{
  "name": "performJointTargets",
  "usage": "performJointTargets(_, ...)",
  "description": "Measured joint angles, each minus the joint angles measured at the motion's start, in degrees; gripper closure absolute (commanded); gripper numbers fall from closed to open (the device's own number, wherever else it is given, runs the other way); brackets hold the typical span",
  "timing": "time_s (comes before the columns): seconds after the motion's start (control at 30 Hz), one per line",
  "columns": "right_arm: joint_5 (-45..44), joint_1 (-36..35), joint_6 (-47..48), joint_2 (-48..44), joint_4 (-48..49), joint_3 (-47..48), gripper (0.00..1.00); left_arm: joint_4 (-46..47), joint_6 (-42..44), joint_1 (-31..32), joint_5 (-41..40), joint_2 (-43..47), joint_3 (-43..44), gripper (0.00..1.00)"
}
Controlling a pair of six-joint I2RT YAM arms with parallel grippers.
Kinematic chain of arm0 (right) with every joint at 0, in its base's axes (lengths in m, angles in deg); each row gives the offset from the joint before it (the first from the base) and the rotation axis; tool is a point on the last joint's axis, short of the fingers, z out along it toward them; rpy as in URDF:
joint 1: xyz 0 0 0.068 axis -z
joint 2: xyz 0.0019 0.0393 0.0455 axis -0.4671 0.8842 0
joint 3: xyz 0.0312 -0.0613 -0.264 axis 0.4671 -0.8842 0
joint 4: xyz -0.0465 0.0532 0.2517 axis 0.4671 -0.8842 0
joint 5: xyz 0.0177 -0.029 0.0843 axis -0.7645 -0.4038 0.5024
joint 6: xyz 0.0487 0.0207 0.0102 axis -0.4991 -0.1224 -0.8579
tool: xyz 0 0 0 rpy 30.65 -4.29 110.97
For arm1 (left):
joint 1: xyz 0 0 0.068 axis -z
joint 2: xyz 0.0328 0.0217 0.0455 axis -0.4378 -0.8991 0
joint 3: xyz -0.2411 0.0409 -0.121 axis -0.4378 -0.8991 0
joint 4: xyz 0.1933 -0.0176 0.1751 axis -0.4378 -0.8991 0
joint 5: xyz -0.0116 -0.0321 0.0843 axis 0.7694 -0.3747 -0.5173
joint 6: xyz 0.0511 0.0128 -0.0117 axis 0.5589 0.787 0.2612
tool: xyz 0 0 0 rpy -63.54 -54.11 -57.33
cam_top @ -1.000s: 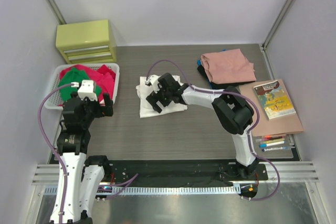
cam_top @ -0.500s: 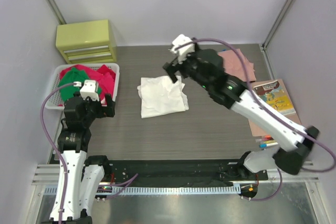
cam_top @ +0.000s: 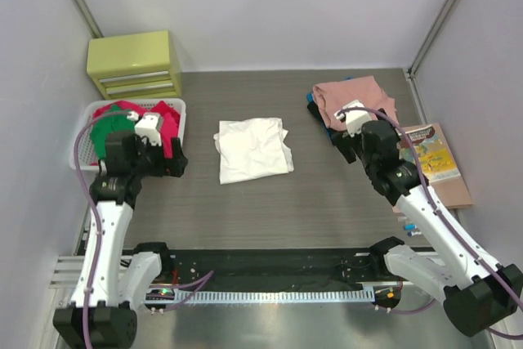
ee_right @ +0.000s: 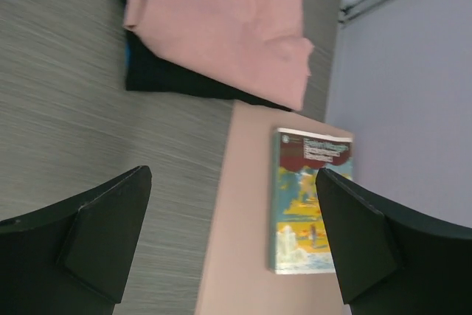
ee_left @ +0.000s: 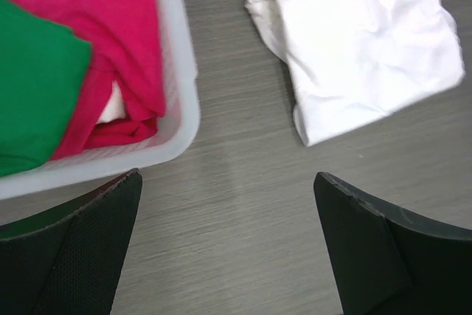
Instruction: Fold and stack the t-shirts
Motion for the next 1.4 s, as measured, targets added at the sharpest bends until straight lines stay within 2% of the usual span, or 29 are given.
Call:
performJointTargets(0.1,7.52,0.72,-5.44,3.48,-5.90,6.27,0.00,-7.19,2.01,0.70,6.60,-10.03,10.16,0.00)
performJointTargets(0.2,15.78,1.03,-8.13,6.08,-10.08,12.74,0.00,-11.45,4.26,1.16,17.49,-18.45,19.23,0.00)
performJointTargets(0.3,26.56,1.31,-9.49,7.34,-13.66,17.20,0.00,-16.72,7.65,1.51,29.27,-22.16,22.75,0.00)
performJointTargets(0.4,39.23,1.36,-10.29,9.14,-17.46,20.72,0.00,-26.36,15.32,2.54,41.05,-27.43,25.31,0.00)
performJointTargets(0.47,46.34,1.36,-10.32,10.86,-19.32,21.68,0.00,-31.91,19.93,3.43,46.34,-32.22,26.32,0.00)
performJointTargets(0.53,52.04,1.33,-10.29,13.18,-20.94,21.62,0.00,-34.27,21.07,4.07,49.66,-36.09,25.79,0.00)
performJointTargets(0.8,61.99,2.80,-10.12,25.83,-21.64,18.53,0.00,-32.15,18.05,5.09,55.08,-45.62,24.11,0.00)
performJointTargets(0.9,66.07,3.26,-9.97,30.97,-21.22,19.06,0.00,-36.70,23.82,5.35,57.33,-54.97,29.77,0.00)
performJointTargets(0.93,67.30,3.41,-9.92,33.00,-21.22,19.78,0.00,-38.75,28.70,5.42,58.38,-59.82,33.73,0.00)
performJointTargets(1.03,70.51,3.56,-9.94,37.88,-20.96,22.45,0.00,-39.32,36.63,5.29,60.46,-70.31,40.72,0.00)
performJointTargets(1.1,72.48,3.61,-10.12,41.33,-20.61,25.14,0.00,-39.65,40.65,4.74,61.07,-75.95,42.21,0.00)
performJointTargets(1.4,76.56,6.29,-12.70,52.85,-18.01,32.54,0.00,-41.75,44.85,-1.38,63.91,-83.27,46.12,0.00)
